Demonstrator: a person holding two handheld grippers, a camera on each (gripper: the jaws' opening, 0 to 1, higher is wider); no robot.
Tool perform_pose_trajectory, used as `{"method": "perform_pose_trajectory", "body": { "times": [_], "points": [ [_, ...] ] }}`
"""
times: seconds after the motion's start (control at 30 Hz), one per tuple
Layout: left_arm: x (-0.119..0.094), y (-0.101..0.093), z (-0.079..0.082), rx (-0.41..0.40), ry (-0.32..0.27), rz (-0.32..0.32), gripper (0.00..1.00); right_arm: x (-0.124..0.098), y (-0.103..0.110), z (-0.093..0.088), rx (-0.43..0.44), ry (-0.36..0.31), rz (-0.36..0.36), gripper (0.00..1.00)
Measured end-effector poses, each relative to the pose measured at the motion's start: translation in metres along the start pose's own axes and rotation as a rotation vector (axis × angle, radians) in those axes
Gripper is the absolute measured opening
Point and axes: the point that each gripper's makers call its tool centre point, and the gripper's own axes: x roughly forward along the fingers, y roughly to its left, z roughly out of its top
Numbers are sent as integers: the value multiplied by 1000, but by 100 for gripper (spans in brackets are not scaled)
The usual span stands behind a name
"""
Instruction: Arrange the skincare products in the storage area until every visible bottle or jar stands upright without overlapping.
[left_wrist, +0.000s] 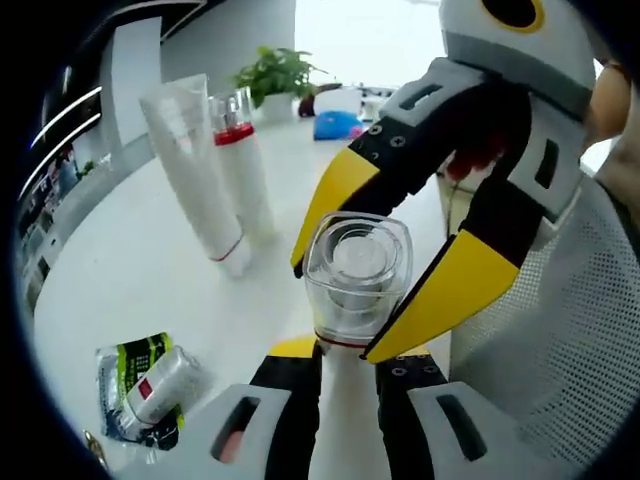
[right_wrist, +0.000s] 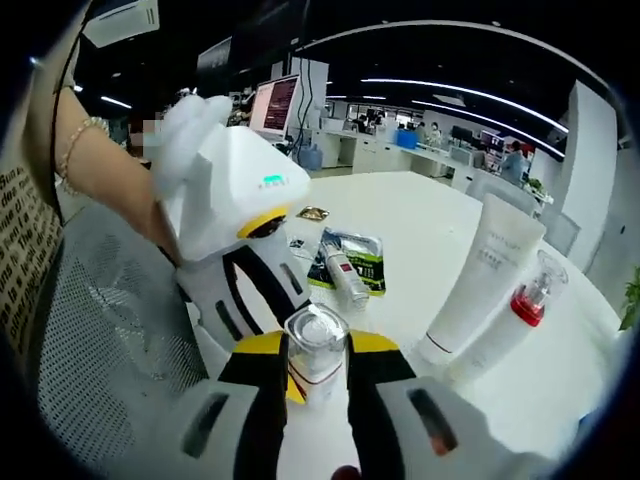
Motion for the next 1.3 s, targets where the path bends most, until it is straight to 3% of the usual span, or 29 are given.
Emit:
{"method": "perform_pose_trajectory", "body": {
  "times": [0.37, 0.53, 0.7, 0.83, 1.3],
  "points": [
    [2, 2, 4, -3, -13, -4, 17, 2, -7, -10, 52, 21, -22, 23],
    [4, 2, 5, -5, -17, -9, 17, 2, -10, -13, 138, 1, -43, 22],
    [7, 5, 7, -27, -20, -12, 18, 1, -14, -13, 139, 11, -60, 21],
    [6, 8, 8, -54, -31, 6, 29, 0, -19, -15, 143, 11, -72, 21],
    [-25, 19, -6, -156, -58, 82, 35, -9, -70, -27, 160, 7, -169, 21]
  ]
}}
